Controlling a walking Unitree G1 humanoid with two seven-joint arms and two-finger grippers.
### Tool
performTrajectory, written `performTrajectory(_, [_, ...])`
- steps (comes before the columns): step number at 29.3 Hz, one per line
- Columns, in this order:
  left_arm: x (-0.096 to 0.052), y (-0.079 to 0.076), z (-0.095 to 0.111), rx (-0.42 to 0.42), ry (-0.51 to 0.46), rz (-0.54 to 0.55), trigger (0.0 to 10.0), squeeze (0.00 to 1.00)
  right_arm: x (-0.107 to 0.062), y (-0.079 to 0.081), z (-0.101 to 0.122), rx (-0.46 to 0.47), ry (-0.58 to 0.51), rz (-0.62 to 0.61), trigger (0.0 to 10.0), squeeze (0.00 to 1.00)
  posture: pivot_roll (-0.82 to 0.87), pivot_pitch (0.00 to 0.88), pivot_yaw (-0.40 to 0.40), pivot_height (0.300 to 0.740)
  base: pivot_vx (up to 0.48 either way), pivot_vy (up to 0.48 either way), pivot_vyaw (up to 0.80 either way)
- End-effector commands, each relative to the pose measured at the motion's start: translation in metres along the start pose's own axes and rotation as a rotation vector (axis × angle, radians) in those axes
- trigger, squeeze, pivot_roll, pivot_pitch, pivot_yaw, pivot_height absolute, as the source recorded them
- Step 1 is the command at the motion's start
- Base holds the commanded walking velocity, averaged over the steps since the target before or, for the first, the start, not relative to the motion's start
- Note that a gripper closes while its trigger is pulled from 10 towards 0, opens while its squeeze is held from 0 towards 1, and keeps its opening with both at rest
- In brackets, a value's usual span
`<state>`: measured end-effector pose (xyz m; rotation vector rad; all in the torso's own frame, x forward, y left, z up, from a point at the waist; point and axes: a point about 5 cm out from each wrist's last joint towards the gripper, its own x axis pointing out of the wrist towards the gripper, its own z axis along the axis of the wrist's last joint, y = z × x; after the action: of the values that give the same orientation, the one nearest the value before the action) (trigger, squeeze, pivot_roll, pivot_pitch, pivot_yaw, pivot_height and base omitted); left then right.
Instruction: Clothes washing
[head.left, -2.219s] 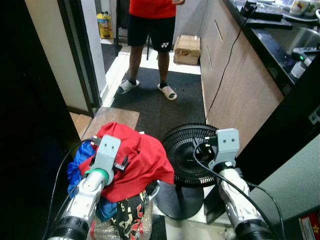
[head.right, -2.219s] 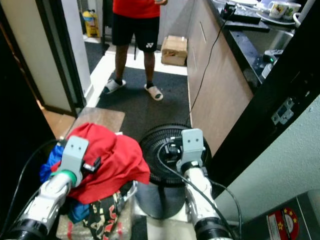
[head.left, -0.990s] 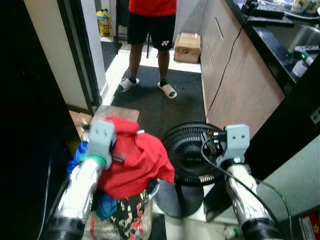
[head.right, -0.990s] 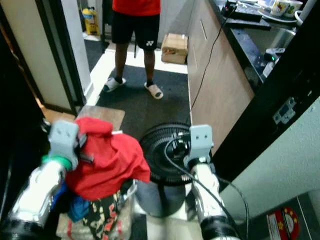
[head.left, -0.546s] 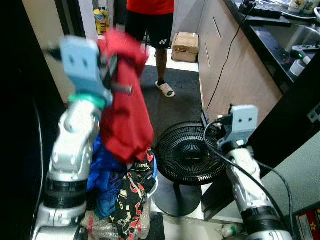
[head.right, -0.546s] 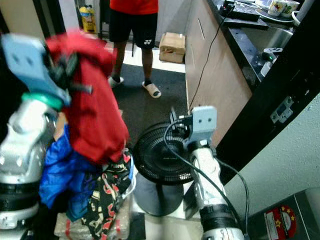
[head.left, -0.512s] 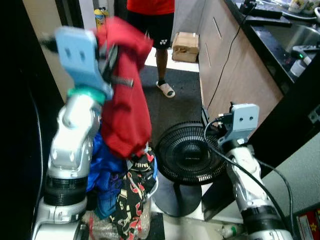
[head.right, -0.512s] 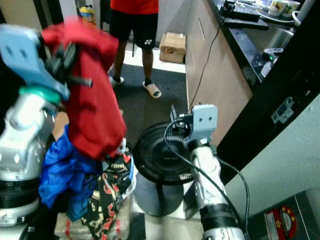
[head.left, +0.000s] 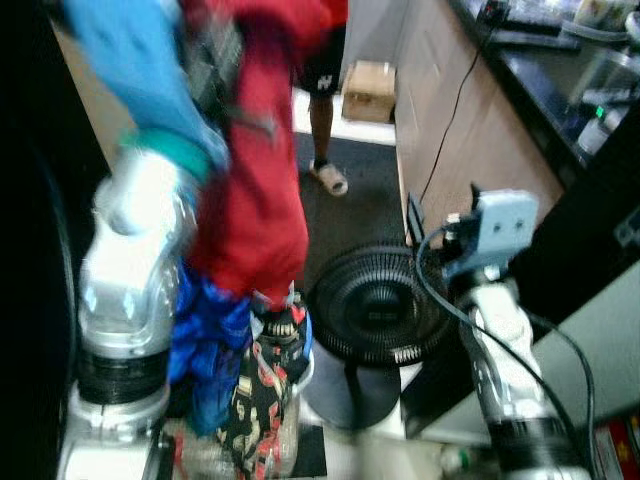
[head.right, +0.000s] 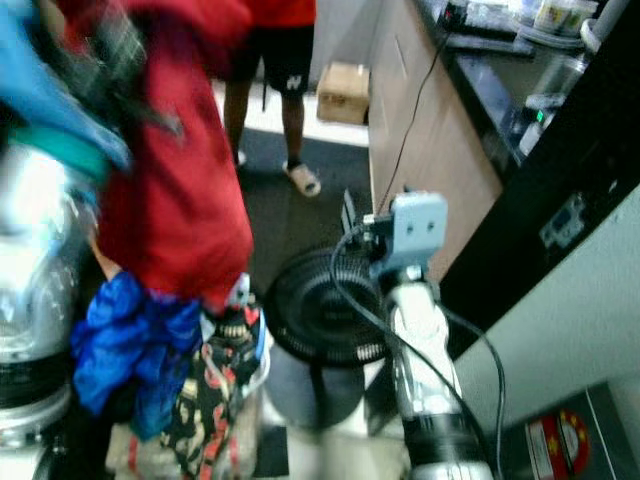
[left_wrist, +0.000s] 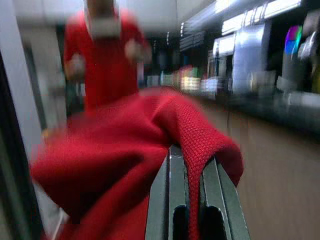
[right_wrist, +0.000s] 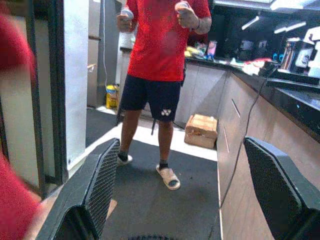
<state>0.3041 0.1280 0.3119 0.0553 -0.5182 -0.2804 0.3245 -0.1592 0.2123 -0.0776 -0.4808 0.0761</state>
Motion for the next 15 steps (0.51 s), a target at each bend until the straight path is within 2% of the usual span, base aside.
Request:
performTrajectory(1, [-0.003, -0.006, 0.020, 0.010, -0.080, -0.020, 10.0, 0.00, -0.003, -0.003, 0.002, -0.004, 0.004, -0.014, 10.0, 0.00, 0.04, 0.081, -0.020, 0.740, 0.000, 0.000, 0.00])
performTrajectory(4, [-0.034, -0.004, -0.010, 0.050, 0.068, 0.000, 10.0, 0.00, -0.011, -0.004, 0.019, -0.008, -0.027, -0.021, 10.0, 0.00, 0.05, 0.076, -0.027, 0.740, 0.000, 0.000, 0.00])
performTrajectory(6, [-0.040, 0.001, -0.012, 0.056, 0.089, 0.023, 10.0, 0.00, -0.012, -0.006, 0.026, -0.024, -0.046, -0.020, 10.0, 0.00, 0.05, 0.070, -0.030, 0.740, 0.000, 0.000, 0.00])
performTrajectory(11, [-0.038, 0.007, -0.004, 0.065, 0.073, 0.057, 10.0, 0.00, -0.013, -0.011, 0.038, -0.051, -0.069, -0.027, 10.0, 0.00, 0.05, 0.061, -0.032, 0.740, 0.000, 0.000, 0.00])
performTrajectory(15, [-0.039, 0.005, -0.005, 0.063, 0.082, 0.057, 10.0, 0.00, -0.014, -0.012, 0.044, -0.049, -0.073, -0.030, 10.0, 0.00, 0.05, 0.059, -0.031, 0.740, 0.000, 0.000, 0.00])
